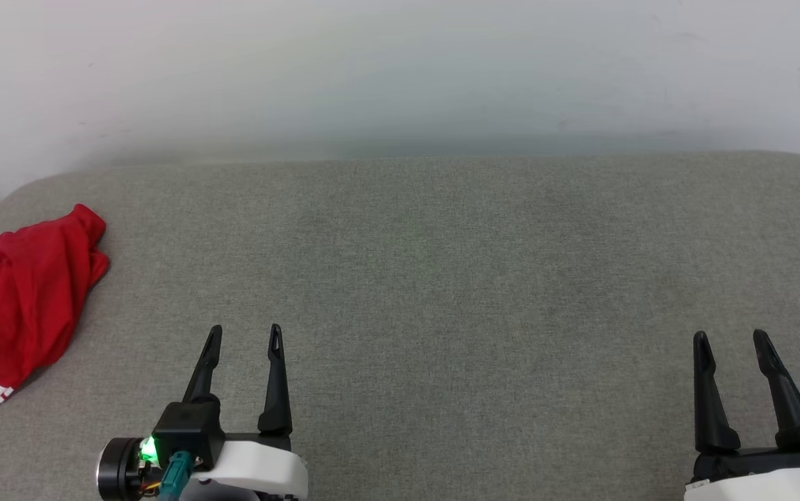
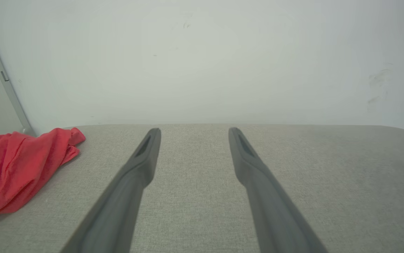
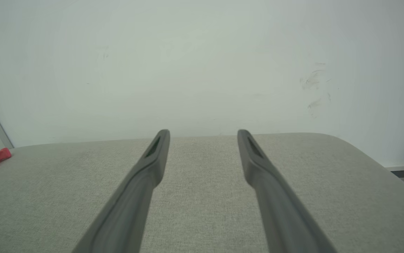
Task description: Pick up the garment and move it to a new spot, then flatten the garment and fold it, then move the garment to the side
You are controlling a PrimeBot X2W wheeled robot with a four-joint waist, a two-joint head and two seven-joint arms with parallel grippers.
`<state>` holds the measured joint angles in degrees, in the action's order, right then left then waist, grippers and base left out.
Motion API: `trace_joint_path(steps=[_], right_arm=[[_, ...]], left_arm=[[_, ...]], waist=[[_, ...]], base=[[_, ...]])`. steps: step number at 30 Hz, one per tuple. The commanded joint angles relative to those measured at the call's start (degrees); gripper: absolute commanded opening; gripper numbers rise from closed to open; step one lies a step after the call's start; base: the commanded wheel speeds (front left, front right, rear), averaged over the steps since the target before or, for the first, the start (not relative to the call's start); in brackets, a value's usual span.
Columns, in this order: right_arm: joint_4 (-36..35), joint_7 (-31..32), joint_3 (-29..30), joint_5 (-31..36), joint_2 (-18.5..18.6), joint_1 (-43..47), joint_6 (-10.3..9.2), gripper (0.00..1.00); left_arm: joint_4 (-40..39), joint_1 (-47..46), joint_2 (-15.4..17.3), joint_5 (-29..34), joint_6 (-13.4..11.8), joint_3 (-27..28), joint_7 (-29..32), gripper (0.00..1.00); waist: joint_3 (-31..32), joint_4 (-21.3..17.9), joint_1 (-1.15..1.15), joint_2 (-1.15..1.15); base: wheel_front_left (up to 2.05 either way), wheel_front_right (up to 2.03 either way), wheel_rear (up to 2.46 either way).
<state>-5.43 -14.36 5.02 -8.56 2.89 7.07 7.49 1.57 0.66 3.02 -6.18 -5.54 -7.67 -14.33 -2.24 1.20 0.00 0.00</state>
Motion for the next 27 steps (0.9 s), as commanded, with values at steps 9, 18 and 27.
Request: trace_joint_path(steps=[9,18,27], right_arm=[[0.48,-0.86,-0.11,0.76,-0.04,1.04,0.00,1.00],[0.52,-0.86,-0.12,-0.11,-0.04,1.28,0.00,1.00],[-0.41,-0.85,-0.57,1.02,-0.04,1.28,0.00,1.00]], left_arm=[[0.64,0.74,-0.15,2.01,0.44,0.01,-0.99,1.00],[1.32,0.42,-0.15,0.95,0.31,-0.05,-0.96,1.00],[1.42,-0.21,-0.15,0.21,-0.03,0.25,-0.90,1.00]], waist=[[0.09,0.23,0.00,0.00],[0.18,1.83,0.00,0.00],[-0.20,7.09,0.00,0.00]], base=[[0.00,0.00,0.00],[0.00,0.00,0.00],[0.00,0.00,0.00]])
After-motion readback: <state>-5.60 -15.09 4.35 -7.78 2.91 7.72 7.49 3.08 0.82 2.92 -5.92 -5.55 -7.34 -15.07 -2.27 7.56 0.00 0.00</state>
